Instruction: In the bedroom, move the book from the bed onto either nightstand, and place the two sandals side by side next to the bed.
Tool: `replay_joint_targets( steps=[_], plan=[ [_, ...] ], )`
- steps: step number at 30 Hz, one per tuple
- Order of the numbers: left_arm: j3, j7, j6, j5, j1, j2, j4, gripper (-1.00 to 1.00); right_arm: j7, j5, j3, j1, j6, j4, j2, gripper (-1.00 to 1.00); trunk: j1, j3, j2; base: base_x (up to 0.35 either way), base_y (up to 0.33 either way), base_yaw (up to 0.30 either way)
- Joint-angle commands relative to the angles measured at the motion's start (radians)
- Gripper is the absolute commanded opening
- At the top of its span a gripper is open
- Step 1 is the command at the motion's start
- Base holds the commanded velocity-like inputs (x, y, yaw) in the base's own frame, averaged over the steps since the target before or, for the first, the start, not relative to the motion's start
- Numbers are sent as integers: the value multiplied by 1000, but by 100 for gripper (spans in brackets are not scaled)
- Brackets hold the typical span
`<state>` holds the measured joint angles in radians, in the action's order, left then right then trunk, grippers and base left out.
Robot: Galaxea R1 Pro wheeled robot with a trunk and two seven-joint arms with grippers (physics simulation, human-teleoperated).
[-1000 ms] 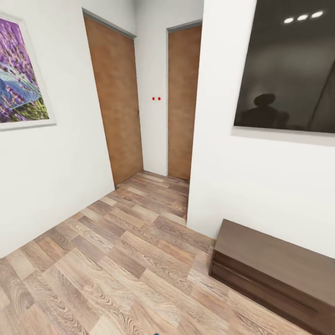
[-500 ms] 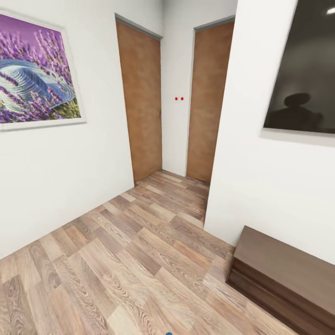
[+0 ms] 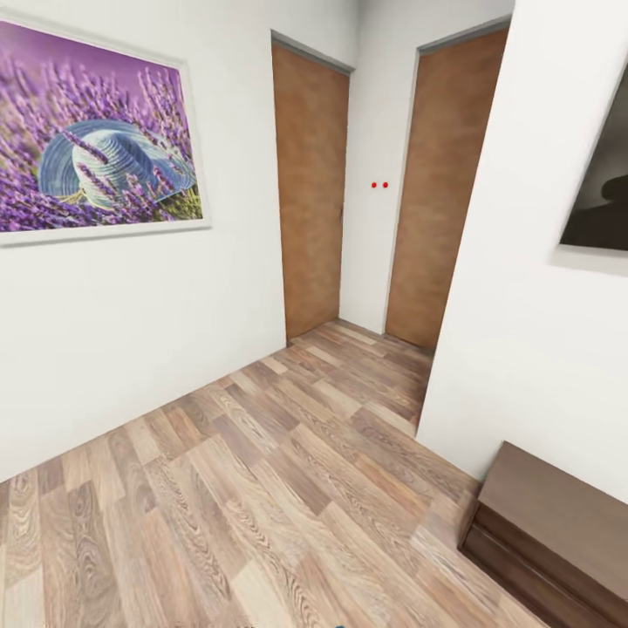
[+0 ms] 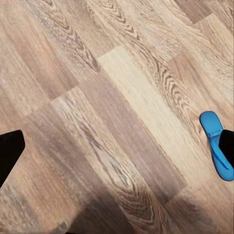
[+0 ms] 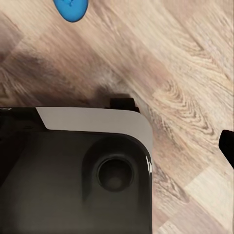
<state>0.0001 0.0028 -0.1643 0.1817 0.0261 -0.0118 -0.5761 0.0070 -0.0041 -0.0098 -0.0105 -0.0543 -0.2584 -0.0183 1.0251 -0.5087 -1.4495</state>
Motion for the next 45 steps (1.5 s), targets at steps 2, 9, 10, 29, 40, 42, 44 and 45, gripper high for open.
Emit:
replay_joint_targets(
  steps=[2, 9, 10, 29, 40, 42, 44, 45],
  plan=[
    [0, 0, -3, 5, 1, 0, 1, 100, 1, 0, -1, 0, -4, 1, 0, 100, 0, -1, 0, 0, 0, 290],
    [0, 0, -3, 5, 1, 0, 1, 100, 1, 0, -1, 0, -4, 0, 0, 100, 0, -1, 0, 0, 0, 290],
    [0, 0, -3, 5, 1, 0, 1, 100, 1, 0, -1, 0, -4, 0, 0, 100, 0, -1, 0, 0, 0, 290],
    [0, 0, -3, 5, 1, 0, 1, 100, 1, 0, -1, 0, -3, 1, 0, 100, 0, -1, 0, 0, 0, 290],
    [0, 0, -3, 5, 1, 0, 1, 100, 1, 0, -1, 0, -4, 0, 0, 100, 0, -1, 0, 0, 0, 290],
    [0, 0, -3, 5, 1, 0, 1, 100, 1, 0, -1, 0, -3, 0, 0, 100, 0, -1, 0, 0, 0, 290],
    [0, 0, -3, 5, 0, 0, 1, 100, 1, 0, -1, 0, -4, -1, 0, 100, 0, -1, 0, 0, 0, 236],
    [0, 0, -3, 5, 1, 0, 1, 100, 1, 0, -1, 0, -4, -3, 0, 100, 0, -1, 0, 0, 0, 111]
  ],
)
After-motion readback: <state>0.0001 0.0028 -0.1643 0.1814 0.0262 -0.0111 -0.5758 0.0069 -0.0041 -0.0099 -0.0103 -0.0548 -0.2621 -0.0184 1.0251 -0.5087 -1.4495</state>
